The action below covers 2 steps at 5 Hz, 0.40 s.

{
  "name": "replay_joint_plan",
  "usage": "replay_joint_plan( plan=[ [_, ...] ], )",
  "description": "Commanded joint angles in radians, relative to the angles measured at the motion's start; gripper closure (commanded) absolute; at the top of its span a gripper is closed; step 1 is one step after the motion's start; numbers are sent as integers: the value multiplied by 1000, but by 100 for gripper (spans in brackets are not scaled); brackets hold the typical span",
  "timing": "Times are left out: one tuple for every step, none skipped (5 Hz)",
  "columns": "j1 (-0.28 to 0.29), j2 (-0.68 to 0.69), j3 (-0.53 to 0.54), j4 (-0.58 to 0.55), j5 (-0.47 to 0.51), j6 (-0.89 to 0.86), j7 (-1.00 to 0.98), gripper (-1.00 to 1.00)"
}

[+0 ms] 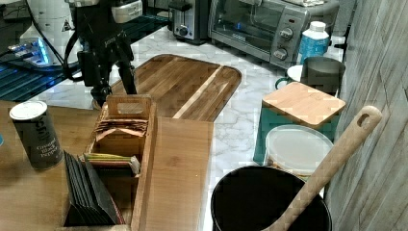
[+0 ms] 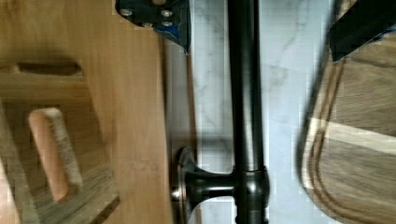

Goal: Open the drawer.

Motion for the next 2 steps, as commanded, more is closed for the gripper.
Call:
replay_joint_plan(
  plan=[
    [-5,17,45,-75,130,73,-141,-100],
    [-9,33,66,-96,193,111,-193,-100]
  ],
)
